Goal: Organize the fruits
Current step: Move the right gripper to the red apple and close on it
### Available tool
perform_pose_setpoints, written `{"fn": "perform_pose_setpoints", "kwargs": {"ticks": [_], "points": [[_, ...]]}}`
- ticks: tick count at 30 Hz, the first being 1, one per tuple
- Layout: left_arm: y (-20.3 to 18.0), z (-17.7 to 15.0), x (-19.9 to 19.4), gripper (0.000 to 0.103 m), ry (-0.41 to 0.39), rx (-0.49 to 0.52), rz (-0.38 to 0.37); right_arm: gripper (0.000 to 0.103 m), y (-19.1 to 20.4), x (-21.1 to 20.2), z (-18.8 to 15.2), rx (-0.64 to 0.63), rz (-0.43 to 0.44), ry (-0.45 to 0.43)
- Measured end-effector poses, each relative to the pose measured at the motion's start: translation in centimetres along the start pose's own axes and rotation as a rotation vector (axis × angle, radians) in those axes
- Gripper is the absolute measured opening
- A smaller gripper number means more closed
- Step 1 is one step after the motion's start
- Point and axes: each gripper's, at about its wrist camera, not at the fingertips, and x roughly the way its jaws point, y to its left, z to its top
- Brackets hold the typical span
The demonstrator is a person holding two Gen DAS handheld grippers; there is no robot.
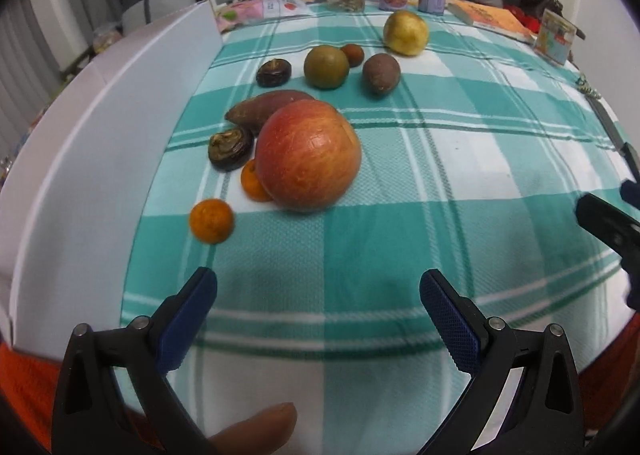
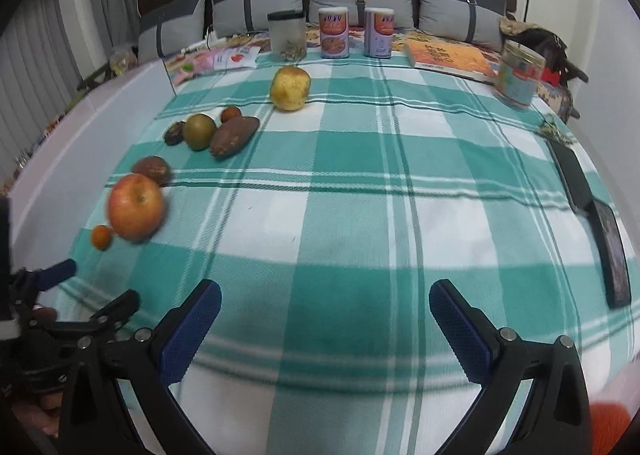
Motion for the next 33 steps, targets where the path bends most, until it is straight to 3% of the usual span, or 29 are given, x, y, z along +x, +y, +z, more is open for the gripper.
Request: {"fn": "perform_pose_setpoints", "kwargs": {"ticks": [8, 15, 24, 26, 27, 29, 33], "points": [[0.7, -0.6, 2.3, 0.102, 0.037, -0.007, -0.001, 0.103, -0.2, 4.9, -2.8, -0.023, -0.036, 0.077], [2.0, -1.0, 2.9, 0.103, 0.042, -0.071, -0.072, 0.103, -0.5, 5.3, -3.0, -0.009, -0.038, 0.05], [2.2, -1.5, 2.7, 0.103, -0.006, -0.019, -0.101, 0.103, -0.3, 5.3, -3.3, 0.017, -0.058, 0.02], [2.4, -1.1, 2.7, 0.102, 0.031, -0.003, -0.109, 0.103, -0.3, 5.3, -3.3, 0.017, -0.059, 0.019], [2.7, -0.7, 2.6, 0.102, 0.048, -0.013, -0.103, 0.103, -0.3, 5.3, -3.3, 0.016, -0.059, 0.019], [3.3, 0.0, 1.8, 0.102, 0.012, -0.034, -0.106, 0.103, -0.3, 5.3, -3.3, 0.014, -0.058, 0.025], [4.5, 0.7, 1.1, 0.102, 0.003, -0.082, -0.163, 0.103, -0.2, 5.1, -3.1, 0.007, -0.021, 0.054]]}}
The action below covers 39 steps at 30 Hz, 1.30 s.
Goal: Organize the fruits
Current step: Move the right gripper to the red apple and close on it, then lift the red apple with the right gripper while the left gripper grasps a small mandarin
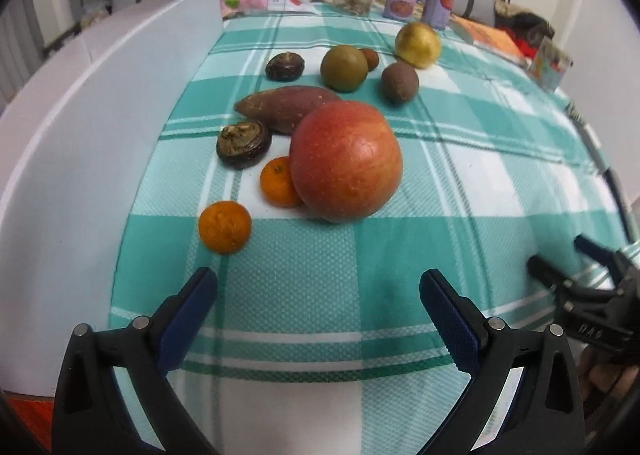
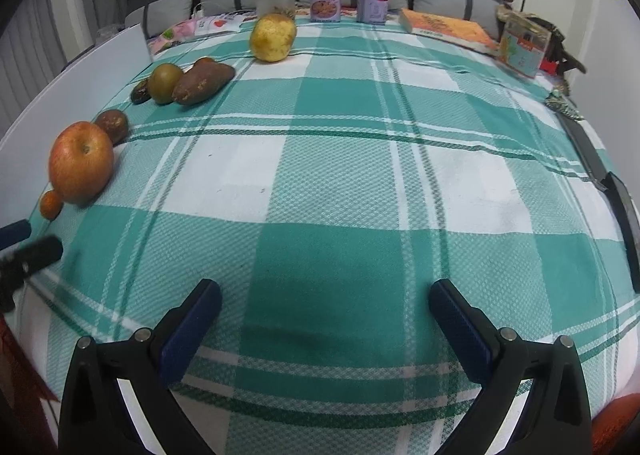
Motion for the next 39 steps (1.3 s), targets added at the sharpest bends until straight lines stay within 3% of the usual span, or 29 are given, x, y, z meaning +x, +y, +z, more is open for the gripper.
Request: {"fn": "perform_pose_setpoints", "kwargs": {"ticks": [1, 4, 8, 11, 15, 20, 23, 25, 34, 39], "points": [[0.4, 0.0, -0.3, 0.102, -0.001, -0.022, -0.023, 0.103, 0.0, -0.1, 0.1, 0.004, 0.018, 0.004], [0.6, -0.5, -1.3, 0.102, -0.002, -0.04, -0.063, 0.103, 0.2, -1.1, 0.8, 0.056, 0.178, 0.001], [0.4, -0.9, -4.1, 0.102, -0.033, -0.025, -0.09, 0.103, 3.0, -0.7, 2.8, 0.094, 0.481, 0.042], [1.0, -1.3, -6.8, 0.102, -0.086, -0.019, -0.086, 0.103, 6.0, 0.9, 4.6, 0.103, 0.597, 0.075], [2.8, -1.9, -8.9, 0.102, -0.155, -0.038, -0.057, 0.103, 9.6, 3.1, 6.7, 0.1, 0.604, 0.104], [4.8, -1.8, -8.5, 0.102, -0.159, -0.102, -0.054, 0.103, 12.4, 4.5, 8.3, 0.094, 0.552, 0.11], [5.1, -1.9, -7.8, 0.102, -0.146, -0.11, -0.048, 0.087, 12.9, 4.8, 8.7, 0.097, 0.554, 0.123], [5.0, -2.1, -7.5, 0.102, -0.139, -0.107, -0.045, 0.069, 12.9, 5.0, 8.9, 0.094, 0.605, 0.129], [4.8, -2.4, -7.2, 0.102, -0.13, -0.109, -0.043, 0.068, 13.2, 5.0, 8.4, 0.088, 0.608, 0.14], [4.8, -2.4, -7.0, 0.102, -0.123, -0.11, -0.045, 0.068, 11.2, 4.5, 7.9, 0.139, 0.609, 0.133]]}}
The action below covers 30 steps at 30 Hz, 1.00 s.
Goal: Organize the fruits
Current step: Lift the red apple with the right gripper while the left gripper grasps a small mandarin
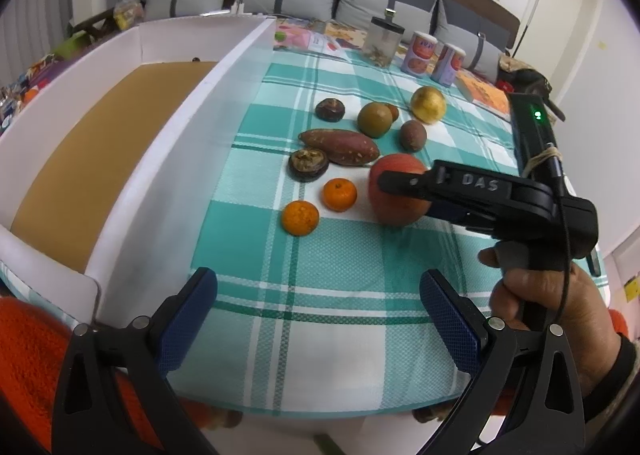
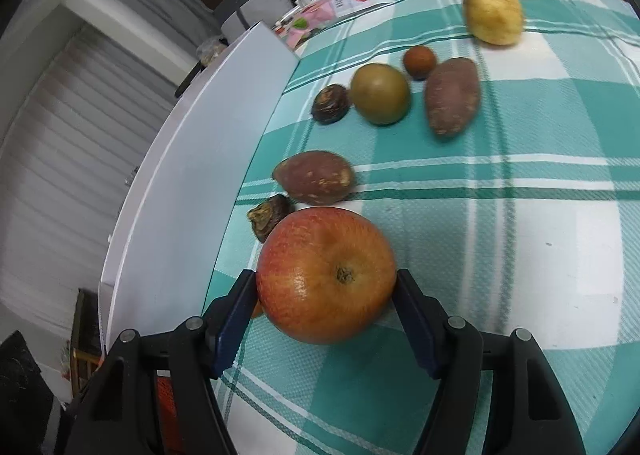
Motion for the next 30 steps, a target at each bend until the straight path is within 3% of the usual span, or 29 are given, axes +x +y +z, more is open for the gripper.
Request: {"fn": "perform_pose_setpoints", "kwargs": {"ticks": [10, 13, 19, 23, 26, 28, 30], "points": [[-0.7, -0.1, 0.5, 0.102, 0.015, 0.022, -0.013, 0.068, -3.9, -3.8, 0.3, 0.039, -0.078, -0.035], [-0.8, -0.2, 0.7, 0.102, 0.019, 0.022, -0.016, 0.068, -4.5, -5.5, 0.3, 0.009, -0.152, -0.053], [-1.5, -0.3, 1.0, 0.102, 0.03, 0.04, -0.017, 0.069, -3.6, -6.0, 0.3, -0.17, -0.409, -0.054], [-1.8, -0.4, 1.0, 0.102, 0.03, 0.065, -0.01, 0.069, -3.6, -5.3, -0.4, -0.212, -0.433, -0.062], [-1.7, -0.6, 1.5, 0.102, 0.047, 0.068, -0.009, 0.08, -3.5, -5.2, -0.3, -0.193, -0.409, -0.063], [-1.5, -0.6, 1.9, 0.102, 0.059, 0.062, -0.013, 0.095, -3.5, -5.8, -0.4, -0.182, -0.406, -0.081], [-1.2, -0.3, 2.3, 0.102, 0.065, 0.049, -0.021, 0.096, -3.5, -7.2, -0.7, -0.164, -0.395, -0.12]]}}
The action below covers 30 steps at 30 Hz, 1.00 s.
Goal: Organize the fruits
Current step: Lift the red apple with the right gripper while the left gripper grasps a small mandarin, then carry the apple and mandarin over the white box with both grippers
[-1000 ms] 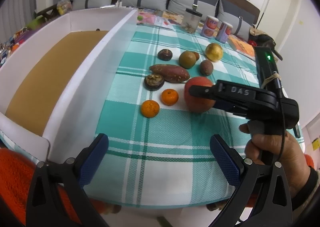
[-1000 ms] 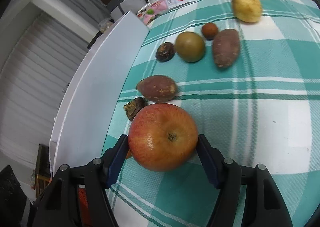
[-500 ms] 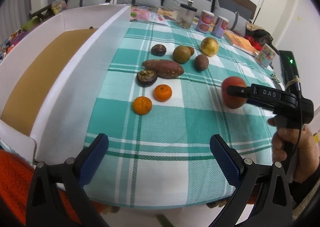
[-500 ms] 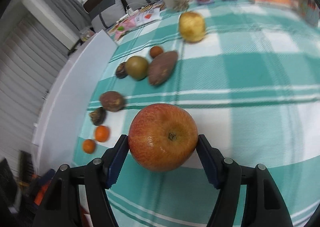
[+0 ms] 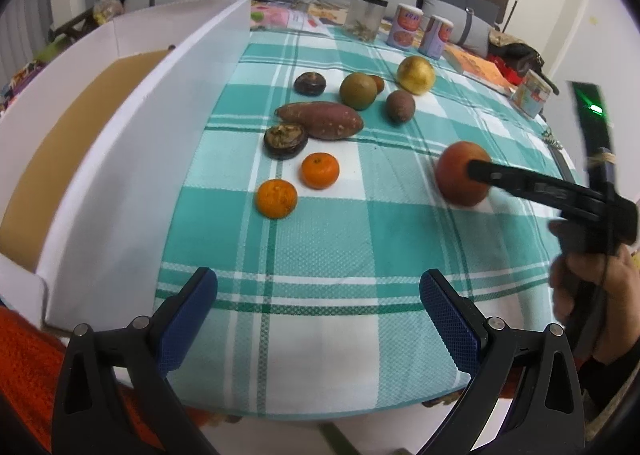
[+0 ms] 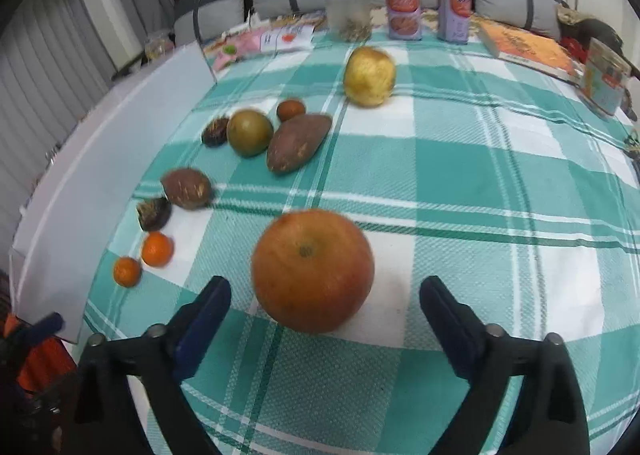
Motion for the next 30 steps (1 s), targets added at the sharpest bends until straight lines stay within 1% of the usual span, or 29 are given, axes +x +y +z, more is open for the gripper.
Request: {"fn": "perform_pose_setpoints", "kwargs": {"ticks": [5, 6, 8, 9, 11, 14, 15, 17, 18, 19, 21, 23, 24, 25, 28, 30], "points": [[0.7, 2.2, 1.7, 0.101, -0.019, -0.022, -0.013, 0.098, -2.4, -2.8, -1.2, 0.089, -0.017, -0.066], [0.4, 2.8, 2.6, 0.1, -0.017, -0.006, -0.003, 0.098, -2.9, -3.2, -1.6, 0.107, -0.02, -0.075], [-0.4, 3.9, 4.4, 0.1, -0.003, 0.054, 0.053, 0.098, -3.5, -3.8, -2.2, 0.131, -0.017, -0.086], [-0.6, 4.1, 5.1, 0.1, 0.001, 0.069, 0.07, 0.098, -3.6, -4.0, -2.3, 0.136, -0.015, -0.088], [-0.3, 4.3, 6.0, 0.1, 0.011, 0.07, 0.085, 0.098, -3.8, -4.3, -2.5, 0.139, -0.012, -0.089], [0.6, 4.0, 6.5, 0.099, 0.006, 0.064, 0.079, 0.098, -4.1, -4.8, -2.9, 0.137, -0.009, -0.1], [0.8, 3.9, 6.4, 0.097, -0.005, 0.075, 0.076, 0.098, -4.3, -4.8, -2.9, 0.142, -0.006, -0.102], [1.1, 4.0, 6.4, 0.085, -0.024, 0.104, 0.076, 0.098, -4.9, -4.7, -3.0, 0.158, -0.002, -0.098], [1.2, 4.0, 6.6, 0.07, -0.022, 0.112, 0.073, 0.098, -5.2, -4.5, -3.0, 0.17, -0.001, -0.093], [1.4, 4.1, 6.9, 0.061, -0.009, 0.116, 0.067, 0.098, -5.4, -4.4, -3.1, 0.176, 0.001, -0.089], [2.0, 4.0, 7.6, 0.058, 0.017, 0.112, 0.057, 0.098, -5.4, -4.3, -3.1, 0.183, 0.002, -0.082], [2.0, 3.7, 7.8, 0.054, 0.007, 0.127, 0.061, 0.098, -5.2, -4.3, -3.1, 0.176, 0.002, -0.081], [1.8, 3.6, 7.8, 0.035, 0.002, 0.146, 0.064, 0.098, -5.0, -4.3, -3.0, 0.166, 0.005, -0.079], [1.6, 3.5, 7.7, 0.029, 0.001, 0.156, 0.061, 0.098, -4.8, -4.3, -2.9, 0.156, 0.009, -0.077], [1.2, 3.4, 7.1, 0.027, -0.004, 0.147, 0.045, 0.098, -4.3, -4.3, -2.2, 0.119, 0.017, -0.067], [0.8, 3.4, 6.7, 0.027, -0.001, 0.127, 0.035, 0.099, -3.5, -3.6, -1.4, 0.06, 0.032, -0.027]]}}
